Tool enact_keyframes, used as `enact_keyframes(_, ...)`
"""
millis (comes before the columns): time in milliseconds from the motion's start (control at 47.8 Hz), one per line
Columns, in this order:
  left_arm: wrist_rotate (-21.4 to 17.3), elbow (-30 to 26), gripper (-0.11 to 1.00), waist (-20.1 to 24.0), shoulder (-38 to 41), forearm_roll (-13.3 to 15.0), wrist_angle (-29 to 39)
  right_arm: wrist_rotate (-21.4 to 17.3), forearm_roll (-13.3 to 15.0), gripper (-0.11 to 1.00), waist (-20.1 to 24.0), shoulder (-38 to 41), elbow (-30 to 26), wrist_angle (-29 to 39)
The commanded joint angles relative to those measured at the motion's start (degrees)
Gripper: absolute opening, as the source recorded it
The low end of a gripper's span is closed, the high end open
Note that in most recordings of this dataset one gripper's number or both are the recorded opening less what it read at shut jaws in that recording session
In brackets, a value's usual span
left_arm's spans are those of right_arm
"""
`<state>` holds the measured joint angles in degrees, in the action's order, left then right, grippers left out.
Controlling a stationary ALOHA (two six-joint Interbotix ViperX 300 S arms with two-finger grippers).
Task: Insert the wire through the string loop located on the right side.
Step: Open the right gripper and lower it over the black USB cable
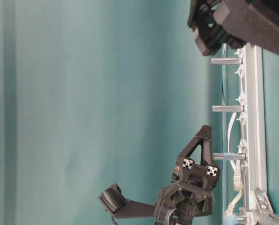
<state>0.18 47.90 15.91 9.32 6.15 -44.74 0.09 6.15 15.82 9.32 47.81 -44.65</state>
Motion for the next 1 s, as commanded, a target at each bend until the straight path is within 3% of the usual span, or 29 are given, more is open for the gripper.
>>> enact_keyframes(0,0.00,-1.41,0.15,-1.58,-1.85,-2.99,0.53,-0.62,-0.09,0.24,0.70,-0.97,-1.05,-0.26)
enact_keyframes(42,0.09,-1.49,0.12,-1.76,-2.02,-2.99,1.32,-0.97,-0.53,0.22,0.62,-1.05,-1.05,0.35)
enact_keyframes(105,0.18,-1.67,0.01,-1.93,-2.02,-2.90,2.37,-1.85,-0.70,0.09,0.70,-1.32,-1.14,1.32)
enact_keyframes(188,0.26,-2.02,0.00,-2.20,-2.02,-2.90,2.81,-3.08,-0.62,0.00,0.62,-1.76,-1.58,2.46)
enact_keyframes(439,0.18,-3.78,0.00,-3.25,-2.99,-2.99,6.15,-4.31,-0.62,0.00,0.62,-2.37,-1.67,3.87)
enact_keyframes(565,0.18,-3.96,0.00,-3.25,-3.87,-2.90,8.35,-4.31,-0.70,0.21,0.70,-2.37,-1.49,3.96)
enact_keyframes(711,0.09,-3.96,0.05,-3.25,-4.66,-2.90,9.49,-4.31,-0.70,0.65,0.62,-2.37,-1.58,3.96)
enact_keyframes(816,0.18,-4.04,0.32,-3.34,-4.75,-2.99,10.20,-4.31,-0.70,0.90,0.62,-2.37,-1.49,3.96)
enact_keyframes(983,0.18,-4.04,0.72,-3.34,-4.75,-2.90,11.07,-4.31,-2.37,0.92,0.70,-2.37,-1.32,3.96)
